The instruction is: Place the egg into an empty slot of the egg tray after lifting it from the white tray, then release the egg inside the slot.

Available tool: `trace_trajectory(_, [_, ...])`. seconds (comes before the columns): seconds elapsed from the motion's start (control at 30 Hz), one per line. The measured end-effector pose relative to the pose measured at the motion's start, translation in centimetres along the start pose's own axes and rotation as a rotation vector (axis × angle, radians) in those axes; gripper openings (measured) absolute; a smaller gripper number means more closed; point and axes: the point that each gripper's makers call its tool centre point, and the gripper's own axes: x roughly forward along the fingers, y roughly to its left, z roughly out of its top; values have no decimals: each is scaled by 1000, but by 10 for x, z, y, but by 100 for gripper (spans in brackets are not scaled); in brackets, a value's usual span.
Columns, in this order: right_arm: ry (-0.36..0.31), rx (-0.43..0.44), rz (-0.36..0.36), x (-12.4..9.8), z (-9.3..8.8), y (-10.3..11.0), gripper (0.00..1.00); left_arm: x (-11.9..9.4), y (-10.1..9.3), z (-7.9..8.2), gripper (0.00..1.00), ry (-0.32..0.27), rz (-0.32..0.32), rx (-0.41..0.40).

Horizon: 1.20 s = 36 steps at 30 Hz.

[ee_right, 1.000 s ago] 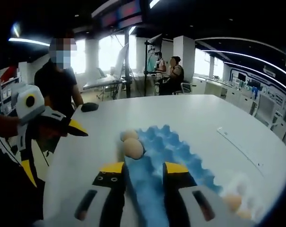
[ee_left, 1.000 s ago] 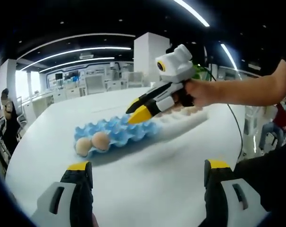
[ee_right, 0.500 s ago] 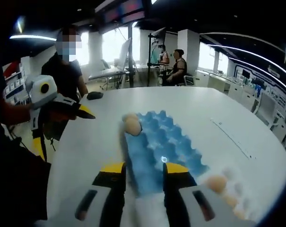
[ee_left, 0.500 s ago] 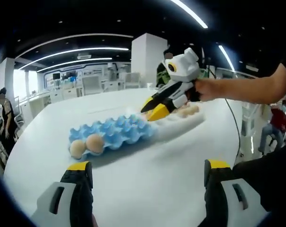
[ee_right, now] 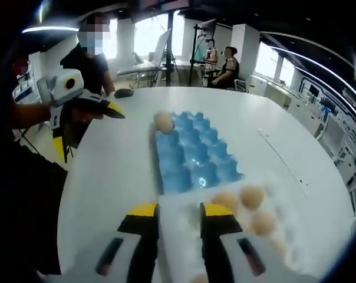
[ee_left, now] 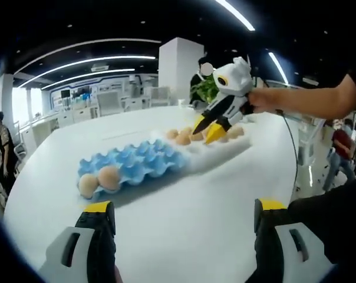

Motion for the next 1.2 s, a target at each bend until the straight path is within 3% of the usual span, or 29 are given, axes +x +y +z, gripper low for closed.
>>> trace_trajectory(0.37, [92,12,-17,-26,-30,-13,25,14,-13,2,100,17,-44,31])
trace_trajectory(0.67, [241,-10,-16,-48,-64,-26,24,18,-17,8,100,8,-62,33])
trace_trajectory(1.2, [374,-18,5,-47,-87,-38,22,15,-20,1,100,27,-73,51])
